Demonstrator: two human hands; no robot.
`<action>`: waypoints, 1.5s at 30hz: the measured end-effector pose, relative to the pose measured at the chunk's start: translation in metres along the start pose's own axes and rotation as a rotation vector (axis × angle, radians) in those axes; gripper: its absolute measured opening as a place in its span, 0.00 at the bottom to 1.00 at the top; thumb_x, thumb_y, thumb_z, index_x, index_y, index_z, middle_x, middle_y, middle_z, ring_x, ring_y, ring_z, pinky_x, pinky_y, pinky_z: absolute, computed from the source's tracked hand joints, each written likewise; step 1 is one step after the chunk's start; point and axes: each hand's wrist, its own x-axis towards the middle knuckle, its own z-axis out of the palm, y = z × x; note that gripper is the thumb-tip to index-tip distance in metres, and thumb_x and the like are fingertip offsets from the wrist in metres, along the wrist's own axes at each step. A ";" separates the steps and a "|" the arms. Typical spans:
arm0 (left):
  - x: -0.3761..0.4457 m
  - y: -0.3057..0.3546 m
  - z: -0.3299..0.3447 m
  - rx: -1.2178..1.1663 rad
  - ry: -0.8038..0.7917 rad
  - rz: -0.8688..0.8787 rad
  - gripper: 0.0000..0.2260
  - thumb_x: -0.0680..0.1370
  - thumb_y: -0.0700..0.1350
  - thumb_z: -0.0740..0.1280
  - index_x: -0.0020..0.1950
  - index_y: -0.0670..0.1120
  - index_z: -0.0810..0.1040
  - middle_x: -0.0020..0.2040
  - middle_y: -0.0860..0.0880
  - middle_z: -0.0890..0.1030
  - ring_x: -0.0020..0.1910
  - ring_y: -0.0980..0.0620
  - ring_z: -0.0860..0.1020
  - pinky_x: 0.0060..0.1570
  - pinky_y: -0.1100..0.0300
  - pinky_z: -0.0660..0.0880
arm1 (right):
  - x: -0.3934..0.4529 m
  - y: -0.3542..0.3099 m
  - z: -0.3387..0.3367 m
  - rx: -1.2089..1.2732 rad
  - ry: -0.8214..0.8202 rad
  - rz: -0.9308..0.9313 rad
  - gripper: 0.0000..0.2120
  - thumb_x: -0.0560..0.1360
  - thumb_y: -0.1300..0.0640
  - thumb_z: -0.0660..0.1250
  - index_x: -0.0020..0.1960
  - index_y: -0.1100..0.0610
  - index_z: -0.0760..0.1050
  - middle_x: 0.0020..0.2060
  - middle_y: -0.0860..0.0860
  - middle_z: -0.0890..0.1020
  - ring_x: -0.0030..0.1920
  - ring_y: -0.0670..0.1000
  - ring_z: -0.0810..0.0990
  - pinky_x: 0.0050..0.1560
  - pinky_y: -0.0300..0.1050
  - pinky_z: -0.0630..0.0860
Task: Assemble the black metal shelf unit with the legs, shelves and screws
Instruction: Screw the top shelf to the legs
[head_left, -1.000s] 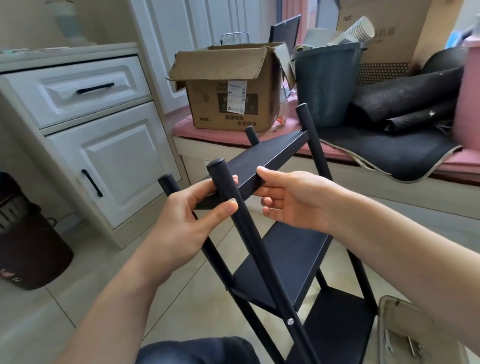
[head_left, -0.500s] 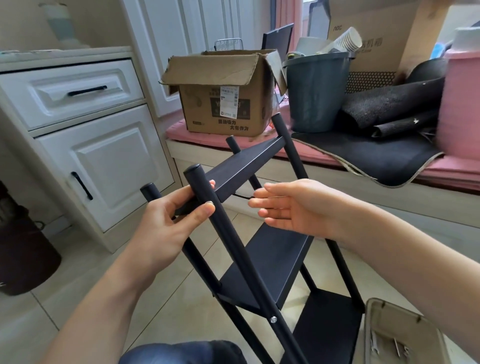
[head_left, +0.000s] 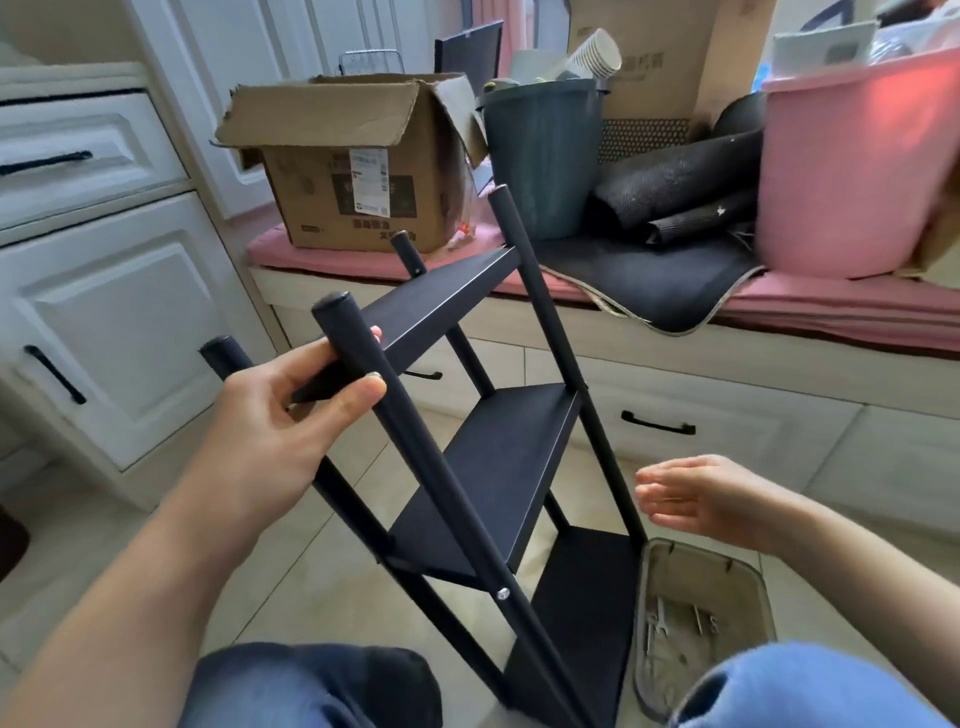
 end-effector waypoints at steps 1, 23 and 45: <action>0.000 0.001 0.003 -0.002 0.003 0.010 0.16 0.70 0.50 0.70 0.58 0.57 0.82 0.52 0.65 0.84 0.54 0.68 0.80 0.51 0.79 0.71 | 0.006 0.013 -0.010 -0.002 0.026 0.018 0.09 0.78 0.64 0.67 0.55 0.67 0.78 0.41 0.60 0.85 0.40 0.55 0.85 0.45 0.48 0.82; 0.014 -0.004 0.027 0.126 -0.001 0.098 0.17 0.72 0.54 0.67 0.61 0.57 0.80 0.57 0.66 0.83 0.62 0.65 0.78 0.59 0.77 0.69 | 0.129 0.207 -0.058 -0.899 0.223 0.302 0.08 0.78 0.60 0.63 0.41 0.60 0.75 0.36 0.54 0.80 0.37 0.53 0.80 0.30 0.40 0.72; 0.018 -0.001 0.035 0.127 -0.012 0.101 0.19 0.71 0.56 0.68 0.61 0.56 0.80 0.58 0.65 0.83 0.62 0.65 0.78 0.60 0.77 0.69 | 0.146 0.264 -0.076 -1.199 0.290 0.094 0.17 0.79 0.67 0.51 0.36 0.50 0.60 0.58 0.62 0.79 0.60 0.60 0.78 0.59 0.48 0.73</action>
